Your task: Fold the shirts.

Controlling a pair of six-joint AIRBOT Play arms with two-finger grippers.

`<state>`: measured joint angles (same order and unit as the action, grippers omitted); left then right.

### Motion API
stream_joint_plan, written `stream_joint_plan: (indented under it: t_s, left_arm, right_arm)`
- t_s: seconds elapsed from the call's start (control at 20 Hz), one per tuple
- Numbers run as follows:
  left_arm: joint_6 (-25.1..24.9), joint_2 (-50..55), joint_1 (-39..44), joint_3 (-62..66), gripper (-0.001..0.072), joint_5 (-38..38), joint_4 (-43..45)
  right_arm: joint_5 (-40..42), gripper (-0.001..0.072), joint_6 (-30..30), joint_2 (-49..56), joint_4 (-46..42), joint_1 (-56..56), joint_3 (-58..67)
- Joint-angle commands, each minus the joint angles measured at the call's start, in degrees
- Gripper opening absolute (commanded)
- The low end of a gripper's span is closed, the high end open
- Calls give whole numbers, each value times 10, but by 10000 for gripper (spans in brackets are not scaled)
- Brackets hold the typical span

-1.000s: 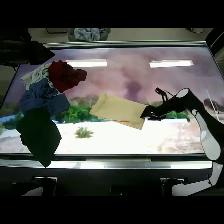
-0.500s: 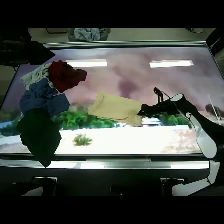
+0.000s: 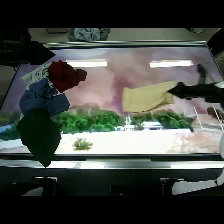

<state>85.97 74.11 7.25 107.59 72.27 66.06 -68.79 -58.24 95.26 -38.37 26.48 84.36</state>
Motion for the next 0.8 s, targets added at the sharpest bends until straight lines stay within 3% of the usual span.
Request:
stream_joint_plan:
  t_s: [0.0,0.2,0.35,0.55,0.75]
  left_arm:
    - [0,0,0,0,24,0,0]
    - [2,0,0,0,24,4,0]
    - [2,0,0,0,24,4,0]
    - [6,0,0,0,24,17,-2]
    - [6,0,0,0,24,18,-2]
  right_arm:
    - [-58,47,-11,-16,-3,150,41]
    - [-145,47,-20,-29,-93,287,41]
    - [-222,48,-40,-31,-216,348,39]
    - [-179,50,-89,-96,-376,365,-82]
    - [-132,50,-89,-157,-338,365,-262]
